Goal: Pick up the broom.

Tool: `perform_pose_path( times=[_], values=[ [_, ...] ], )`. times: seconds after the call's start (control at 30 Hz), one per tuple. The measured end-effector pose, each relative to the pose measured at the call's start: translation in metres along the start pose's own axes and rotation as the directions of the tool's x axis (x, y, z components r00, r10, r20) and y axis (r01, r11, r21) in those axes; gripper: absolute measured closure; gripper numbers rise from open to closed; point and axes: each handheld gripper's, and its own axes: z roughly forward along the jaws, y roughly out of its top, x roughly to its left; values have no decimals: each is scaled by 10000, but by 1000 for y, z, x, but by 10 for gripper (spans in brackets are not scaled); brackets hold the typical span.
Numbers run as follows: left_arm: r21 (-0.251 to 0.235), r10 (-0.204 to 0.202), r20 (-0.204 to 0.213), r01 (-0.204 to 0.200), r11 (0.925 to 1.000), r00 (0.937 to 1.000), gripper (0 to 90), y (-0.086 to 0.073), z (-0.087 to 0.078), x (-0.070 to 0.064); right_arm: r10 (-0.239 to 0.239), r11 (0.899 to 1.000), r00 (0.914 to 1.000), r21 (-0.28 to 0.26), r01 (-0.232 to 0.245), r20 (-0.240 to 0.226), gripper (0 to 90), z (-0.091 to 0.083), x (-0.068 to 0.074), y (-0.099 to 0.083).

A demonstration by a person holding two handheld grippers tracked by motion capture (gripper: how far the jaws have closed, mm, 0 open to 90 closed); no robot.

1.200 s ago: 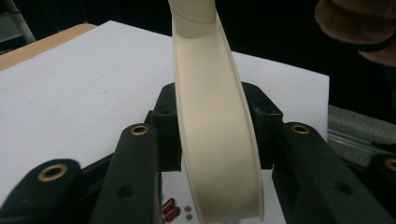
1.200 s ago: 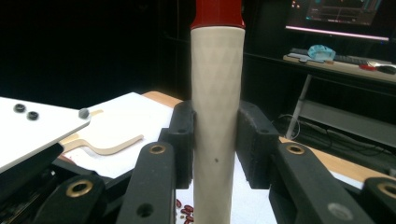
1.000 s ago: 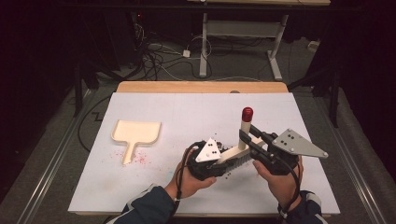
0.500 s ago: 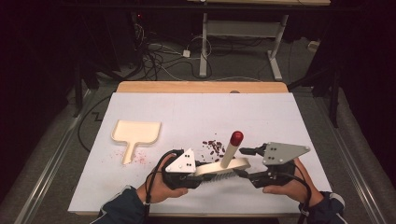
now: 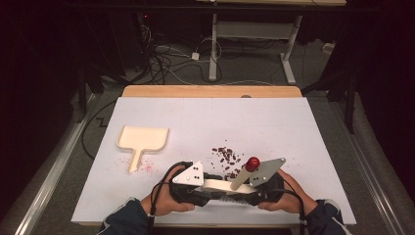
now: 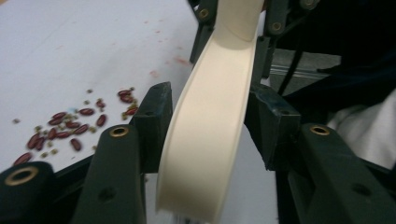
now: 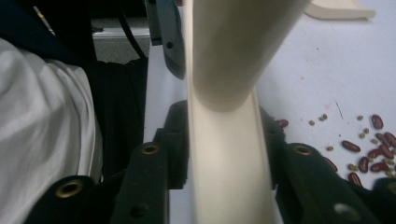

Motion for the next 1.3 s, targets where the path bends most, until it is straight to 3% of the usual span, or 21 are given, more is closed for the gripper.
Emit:
perform_pose_path(
  times=[0.1, 0.13, 0.17, 0.27, 0.3, 0.33, 0.4, 0.53, 0.6, 0.67, 0.7, 0.77, 0.83, 0.9, 1.03, 1.07, 1.1, 1.13, 1.17, 1.23, 1.3],
  values=[
    [-103, 145, -824, -154, 9998, 9965, 386, 0, -6, 1, 249, 9996, 9993, -157, -244, 273, 677, -6, -3, -1],
    [-93, 89, -1664, -106, 9999, 9860, 311, -1, -13, 2, 301, 9993, 9986, -244, -291, 438, 678, -9, -5, -2],
    [-93, 89, -1664, -106, 9999, 9860, 291, -1, -13, 2, 403, 9988, 9971, -316, -383, 644, 678, -12, -6, -2],
    [-369, -57, -2557, -39, 9993, 9667, 231, -6, -25, 4, 574, 9976, 9930, -438, -531, 1034, 678, -20, -9, -2],
    [-285, -24, -3380, -77, 9996, 9411, 220, -12, -34, 5, 775, 9959, 9854, -576, -695, 1516, 678, -28, -12, -4],
    [-285, -24, -3380, -77, 9996, 9411, 209, -12, -34, 5, 891, 9949, 9808, -630, -792, 1734, 677, -32, -14, -5],
    [-158, -93, -3971, 33, 9999, 9177, 195, -20, -42, 8, 983, 9939, 9755, -692, -862, 1970, 677, -36, -16, -6],
    [97, -361, -5007, 473, 9988, 8649, 196, -43, -58, 11, 1804, 9819, 9268, -1154, -1501, 3292, 677, -56, -27, -12],
    [75, -643, -5300, 805, 9967, 8456, 196, -56, -66, 10, 2010, 9780, 9101, -1274, -1653, 3623, 677, -62, -31, -15],
    [19, -939, -5657, 1152, 9933, 8193, 195, -70, -74, 9, 2171, 9750, 8903, -1323, -1783, 4004, 678, -67, -34, -17],
    [-29, -1120, -5732, 1346, 9909, 8117, 195, -76, -77, 8, 2171, 9750, 8903, -1323, -1783, 4004, 678, -67, -34, -17],
    [-4, -1346, -5967, 1674, 9859, 7911, 184, -89, -83, 5, 2371, 9711, 8617, -1353, -1967, 4487, 678, -73, -40, -20],
    [-21, -1544, -6009, 1916, 9815, 7842, 183, -99, -89, 5, 2452, 9692, 8442, -1420, -2013, 4767, 678, -76, -45, -21],
    [11, -1723, -6128, 2189, 9757, 7712, 183, -108, -93, 3, 2495, 9681, 8392, -1454, -2041, 4833, 678, -77, -48, -23],
    [-157, -2115, -6173, 2569, 9663, 7578, 180, -114, -97, 4, 2744, 9616, 8030, -1452, -2329, 5290, 678, -79, -56, -32],
    [-130, -2090, -6165, 2556, 9667, 7591, 180, -114, -96, 5, 2805, 9597, 7926, -1437, -2415, 5414, 678, -80, -58, -35],
    [-45, -2026, -6170, 2541, 9672, 7604, 180, -114, -95, 4, 2890, 9565, 7722, -1365, -2579, 5659, 678, -81, -62, -40],
    [81, -1920, -6196, 2507, 9680, 7611, 180, -114, -94, 4, 2890, 9565, 7722, -1365, -2579, 5659, 678, -81, -62, -40],
    [149, -1898, -6160, 2521, 9676, 7646, 181, -114, -94, 4, 2928, 9548, 7566, -1368, -2638, 5847, 678, -81, -64, -42],
    [220, -1820, -6139, 2471, 9687, 7681, 184, -115, -94, 3, 2954, 9523, 7400, -1245, -2785, 6043, 678, -81, -68, -47],
    [221, -1797, -6127, 2440, 9695, 7696, 184, -114, -94, 2, 3059, 9458, 7097, -1169, -3031, 6346, 678, -81, -74, -54]
  ],
)
